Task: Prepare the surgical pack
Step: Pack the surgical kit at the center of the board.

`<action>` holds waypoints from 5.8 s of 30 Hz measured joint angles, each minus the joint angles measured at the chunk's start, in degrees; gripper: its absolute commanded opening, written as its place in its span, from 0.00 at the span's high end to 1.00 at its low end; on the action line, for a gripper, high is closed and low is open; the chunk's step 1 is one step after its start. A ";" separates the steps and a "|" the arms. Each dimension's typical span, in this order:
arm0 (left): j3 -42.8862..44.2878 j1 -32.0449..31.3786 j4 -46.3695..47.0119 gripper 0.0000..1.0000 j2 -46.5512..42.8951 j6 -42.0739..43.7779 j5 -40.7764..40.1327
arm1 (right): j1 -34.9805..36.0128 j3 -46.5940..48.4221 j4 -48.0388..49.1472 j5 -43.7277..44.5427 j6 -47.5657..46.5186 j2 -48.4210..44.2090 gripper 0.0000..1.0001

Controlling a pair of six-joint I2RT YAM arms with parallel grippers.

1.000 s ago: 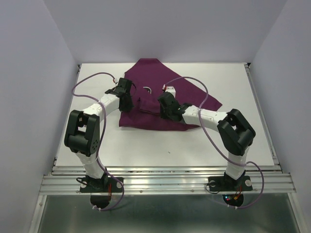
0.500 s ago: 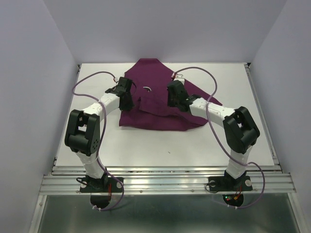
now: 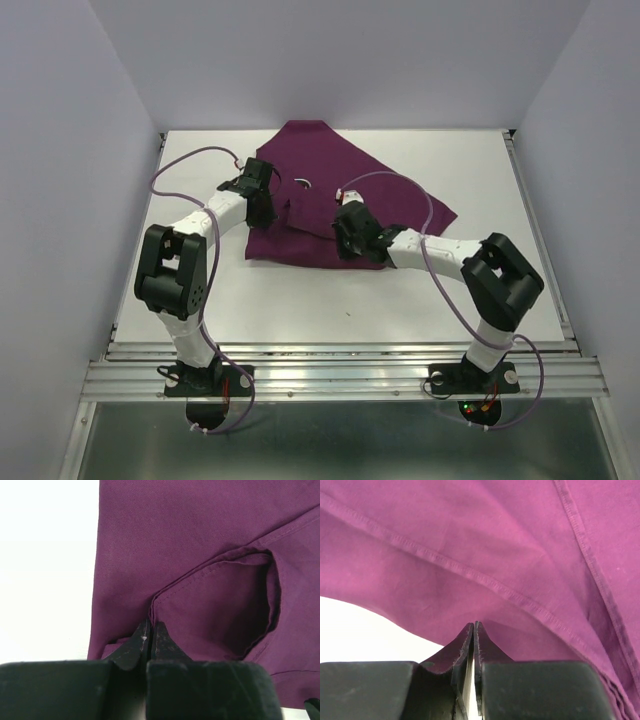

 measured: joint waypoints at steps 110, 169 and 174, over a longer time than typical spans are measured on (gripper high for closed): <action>-20.06 -5.16 -0.24 1.00 -11.87 -1.57 3.23 | -2.05 0.50 -2.58 -17.31 5.35 4.04 0.91; 11.45 4.20 -6.69 1.00 4.20 3.37 0.52 | -16.55 45.62 -18.64 -5.07 -1.40 25.70 0.62; 11.76 4.20 -5.90 1.00 7.19 4.07 3.87 | -17.25 59.21 -20.31 -4.44 -3.65 33.73 0.45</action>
